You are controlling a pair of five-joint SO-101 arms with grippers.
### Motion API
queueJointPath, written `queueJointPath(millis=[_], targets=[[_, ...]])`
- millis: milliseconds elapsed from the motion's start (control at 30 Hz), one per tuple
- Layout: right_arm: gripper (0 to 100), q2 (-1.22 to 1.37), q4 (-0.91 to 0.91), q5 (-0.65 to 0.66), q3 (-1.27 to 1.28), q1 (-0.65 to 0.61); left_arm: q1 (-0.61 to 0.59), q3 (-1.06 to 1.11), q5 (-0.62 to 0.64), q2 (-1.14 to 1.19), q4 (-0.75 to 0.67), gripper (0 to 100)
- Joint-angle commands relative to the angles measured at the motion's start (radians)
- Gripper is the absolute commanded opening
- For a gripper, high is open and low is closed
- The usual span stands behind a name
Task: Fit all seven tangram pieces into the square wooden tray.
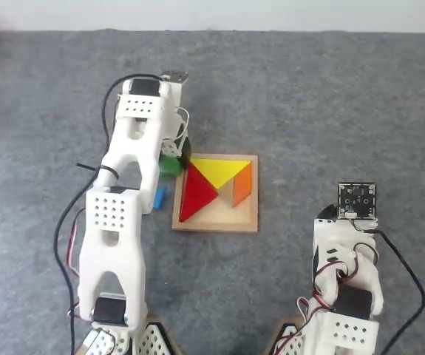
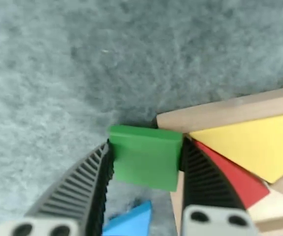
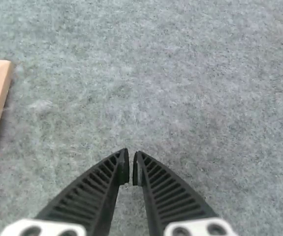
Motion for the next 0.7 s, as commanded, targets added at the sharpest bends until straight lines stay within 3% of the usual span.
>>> queueJointPath(millis=[0, 333, 667], targets=[[3.2, -0.016, -0.001, 0.009, 0.017, 0.008, -0.037, -0.045, -0.018, -0.020, 0.031, 12], [3.2, -0.016, -0.002, 0.009, 0.017, 0.008, -0.006, 0.021, -0.029, -0.173, 0.031, 12], [3.2, -0.016, -0.002, 0.009, 0.017, 0.008, 0.207, 0.535, -0.032, -0.654, -0.026, 12]])
